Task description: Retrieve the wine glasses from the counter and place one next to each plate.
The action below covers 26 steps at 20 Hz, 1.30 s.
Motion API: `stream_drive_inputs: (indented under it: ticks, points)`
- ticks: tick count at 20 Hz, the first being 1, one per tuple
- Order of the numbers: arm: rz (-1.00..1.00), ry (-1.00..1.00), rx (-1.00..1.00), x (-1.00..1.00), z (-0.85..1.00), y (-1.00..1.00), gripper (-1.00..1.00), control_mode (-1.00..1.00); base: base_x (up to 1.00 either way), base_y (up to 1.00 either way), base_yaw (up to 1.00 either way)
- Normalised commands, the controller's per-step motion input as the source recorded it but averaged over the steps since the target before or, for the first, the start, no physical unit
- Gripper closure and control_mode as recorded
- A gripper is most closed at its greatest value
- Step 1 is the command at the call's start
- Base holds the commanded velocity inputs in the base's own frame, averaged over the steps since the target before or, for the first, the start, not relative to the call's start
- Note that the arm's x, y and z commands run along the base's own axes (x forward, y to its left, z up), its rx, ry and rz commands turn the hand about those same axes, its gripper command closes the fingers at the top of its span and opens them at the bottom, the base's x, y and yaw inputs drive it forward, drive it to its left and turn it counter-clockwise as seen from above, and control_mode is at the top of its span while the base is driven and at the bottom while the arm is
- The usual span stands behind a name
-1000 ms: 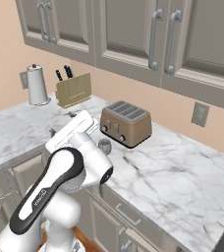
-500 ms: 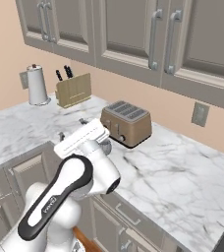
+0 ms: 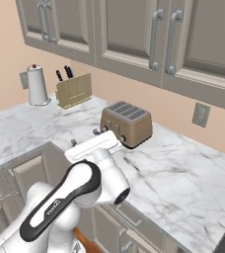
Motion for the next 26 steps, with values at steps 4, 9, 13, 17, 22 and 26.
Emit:
stream_drive_inputs:
  ticks: [4, 9, 13, 17, 22, 26]
  points:
    - [0.0, 0.17, 0.0, 0.0, -0.31, -0.46, -1.0, -1.0, 0.0, 0.0, 0.0]
    - [0.0, 0.11, -0.03, 0.0, -0.43, -0.4, -1.0, -1.0, 0.0, 0.0, 0.0]
    - [0.0, 0.04, -0.11, 0.0, -0.48, -0.37, -1.0, -1.0, 0.0, 0.0, 0.0]
    - [0.0, 0.08, -0.05, 0.04, -0.41, -0.46, -1.0, -1.0, 0.0, 0.0, 0.0]
    - [0.0, 0.09, -0.03, 0.29, -0.51, -0.14, -1.0, -1.0, 0.0, 0.0, 0.0]
    - [0.0, 0.02, 0.0, 0.48, -0.54, -0.03, -1.0, -1.0, 0.0, 0.0, 0.0]
